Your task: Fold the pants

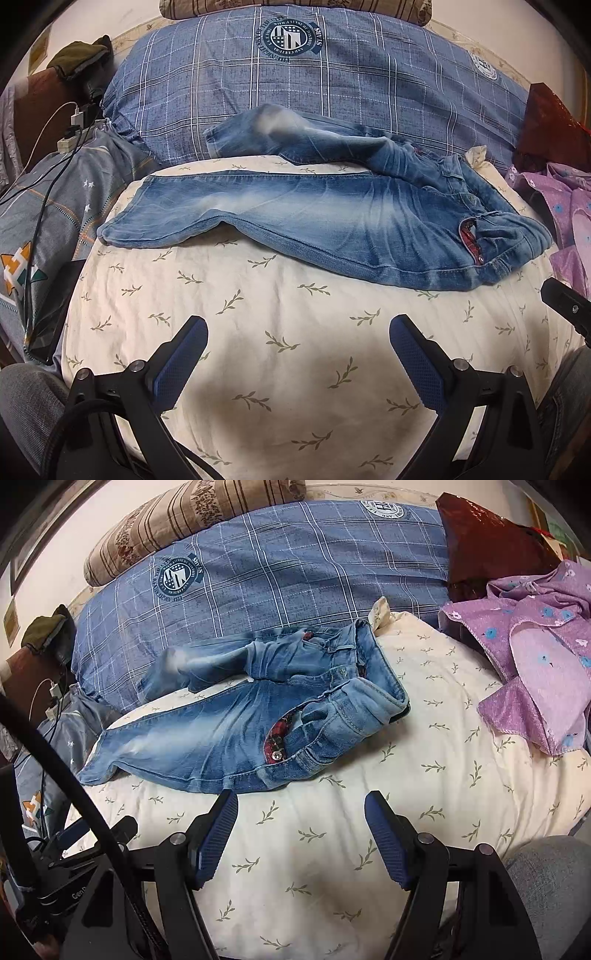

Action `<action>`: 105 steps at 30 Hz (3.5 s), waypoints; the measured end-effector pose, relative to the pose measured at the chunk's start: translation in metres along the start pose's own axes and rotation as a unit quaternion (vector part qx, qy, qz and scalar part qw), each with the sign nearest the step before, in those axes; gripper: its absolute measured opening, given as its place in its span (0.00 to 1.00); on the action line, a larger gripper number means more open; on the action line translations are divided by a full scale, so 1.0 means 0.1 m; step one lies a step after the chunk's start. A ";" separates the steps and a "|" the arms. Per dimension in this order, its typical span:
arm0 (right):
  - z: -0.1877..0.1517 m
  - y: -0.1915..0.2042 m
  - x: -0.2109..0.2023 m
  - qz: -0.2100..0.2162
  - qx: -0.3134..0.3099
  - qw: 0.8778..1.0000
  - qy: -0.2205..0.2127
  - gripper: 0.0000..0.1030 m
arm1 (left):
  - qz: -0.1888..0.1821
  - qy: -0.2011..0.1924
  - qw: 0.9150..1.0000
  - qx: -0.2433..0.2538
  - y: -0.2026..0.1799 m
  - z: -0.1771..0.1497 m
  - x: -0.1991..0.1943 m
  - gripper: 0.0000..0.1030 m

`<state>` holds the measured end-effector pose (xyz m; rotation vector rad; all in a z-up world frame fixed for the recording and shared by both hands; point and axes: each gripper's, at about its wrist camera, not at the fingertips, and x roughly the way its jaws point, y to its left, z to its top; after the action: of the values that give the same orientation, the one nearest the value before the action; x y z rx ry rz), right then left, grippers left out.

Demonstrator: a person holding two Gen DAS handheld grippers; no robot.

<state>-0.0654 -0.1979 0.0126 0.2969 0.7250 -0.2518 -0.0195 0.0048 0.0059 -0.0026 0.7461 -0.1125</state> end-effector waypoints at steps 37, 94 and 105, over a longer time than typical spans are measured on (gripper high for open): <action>0.69 -0.89 0.97 0.044 0.079 0.989 0.121 0.20 | -0.092 0.157 0.967 -0.180 0.82 0.86 1.36 0.08; -0.60 2.15 0.66 0.199 -0.305 0.923 0.124 0.07 | 0.092 0.089 0.966 -0.225 2.10 0.40 0.20 0.07; -0.28 1.84 0.67 0.277 -0.200 0.928 0.149 0.60 | 0.074 0.054 0.980 -0.178 1.81 0.58 -0.06 0.57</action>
<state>0.0253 -0.0257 -0.0202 0.1400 0.9392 0.4866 0.0342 0.1827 0.0449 -0.2832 0.8637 0.1653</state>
